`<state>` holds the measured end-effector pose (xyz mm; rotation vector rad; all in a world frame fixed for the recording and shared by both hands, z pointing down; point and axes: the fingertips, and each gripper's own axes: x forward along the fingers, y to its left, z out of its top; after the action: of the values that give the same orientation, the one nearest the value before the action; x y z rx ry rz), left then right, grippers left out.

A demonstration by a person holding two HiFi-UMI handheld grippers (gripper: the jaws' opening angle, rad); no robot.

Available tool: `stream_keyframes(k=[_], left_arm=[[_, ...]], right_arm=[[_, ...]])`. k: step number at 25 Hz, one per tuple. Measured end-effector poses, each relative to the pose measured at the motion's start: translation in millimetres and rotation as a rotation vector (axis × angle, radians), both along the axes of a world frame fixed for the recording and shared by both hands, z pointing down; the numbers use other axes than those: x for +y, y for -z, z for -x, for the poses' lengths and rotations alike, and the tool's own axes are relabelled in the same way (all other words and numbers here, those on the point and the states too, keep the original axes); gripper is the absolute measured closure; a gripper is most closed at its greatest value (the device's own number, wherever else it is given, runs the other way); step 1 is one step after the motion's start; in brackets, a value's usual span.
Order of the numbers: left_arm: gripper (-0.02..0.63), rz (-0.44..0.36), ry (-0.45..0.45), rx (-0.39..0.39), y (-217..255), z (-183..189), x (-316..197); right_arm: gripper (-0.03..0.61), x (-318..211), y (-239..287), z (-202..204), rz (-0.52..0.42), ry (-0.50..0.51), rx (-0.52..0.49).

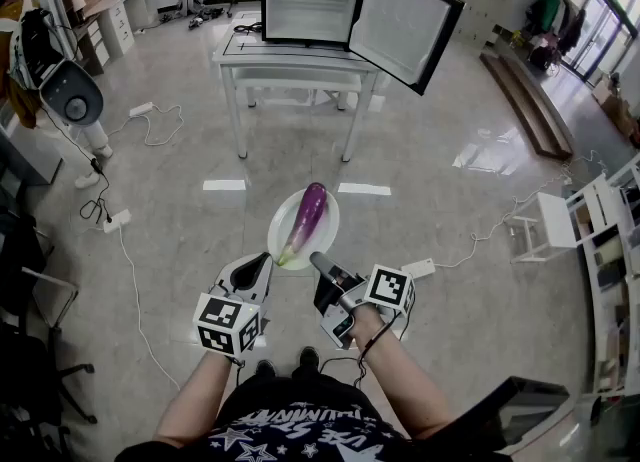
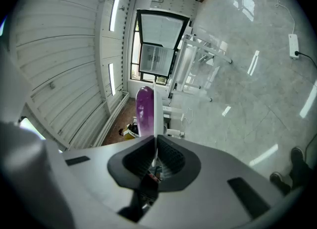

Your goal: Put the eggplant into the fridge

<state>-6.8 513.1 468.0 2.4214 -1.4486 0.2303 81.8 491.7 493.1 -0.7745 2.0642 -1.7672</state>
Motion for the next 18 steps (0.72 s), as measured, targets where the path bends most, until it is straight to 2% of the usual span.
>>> stream_keyframes(k=[18], left_arm=[[0.604, -0.041, -0.047, 0.022, 11.5, 27.2, 26.9]], right_arm=[[0.555, 36.2, 6.0, 26.9, 0.007, -0.02, 0.011]])
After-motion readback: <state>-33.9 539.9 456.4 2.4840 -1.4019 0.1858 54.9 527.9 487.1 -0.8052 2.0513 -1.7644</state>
